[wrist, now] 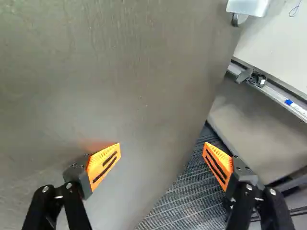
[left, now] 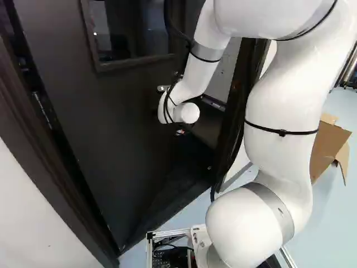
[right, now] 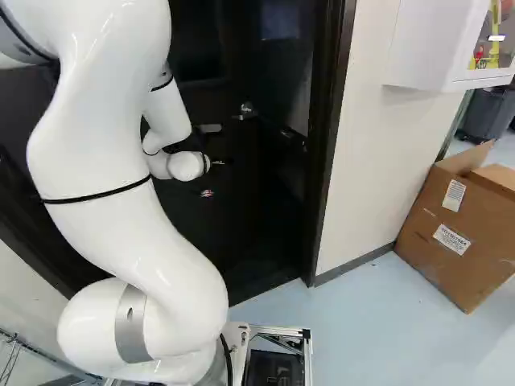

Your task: Open the door and move inside

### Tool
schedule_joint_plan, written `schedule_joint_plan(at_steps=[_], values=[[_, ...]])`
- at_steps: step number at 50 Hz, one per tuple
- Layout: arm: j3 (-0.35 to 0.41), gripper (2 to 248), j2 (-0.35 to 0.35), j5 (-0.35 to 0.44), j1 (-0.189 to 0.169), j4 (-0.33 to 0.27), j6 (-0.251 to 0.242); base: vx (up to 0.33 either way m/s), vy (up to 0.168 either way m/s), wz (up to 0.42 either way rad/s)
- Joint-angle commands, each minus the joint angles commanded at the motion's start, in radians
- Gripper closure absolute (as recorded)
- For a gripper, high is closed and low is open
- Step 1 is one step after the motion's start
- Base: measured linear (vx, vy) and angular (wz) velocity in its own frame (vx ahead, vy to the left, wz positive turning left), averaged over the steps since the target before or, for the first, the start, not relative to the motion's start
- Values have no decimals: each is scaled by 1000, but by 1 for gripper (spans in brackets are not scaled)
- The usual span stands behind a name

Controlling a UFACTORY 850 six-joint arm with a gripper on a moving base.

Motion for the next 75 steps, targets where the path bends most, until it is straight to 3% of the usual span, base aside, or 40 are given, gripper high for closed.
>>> schedule_joint_plan(at_steps=[75], values=[[-89, 3, -75, 0, 165, 199, 0, 0, 0, 0]])
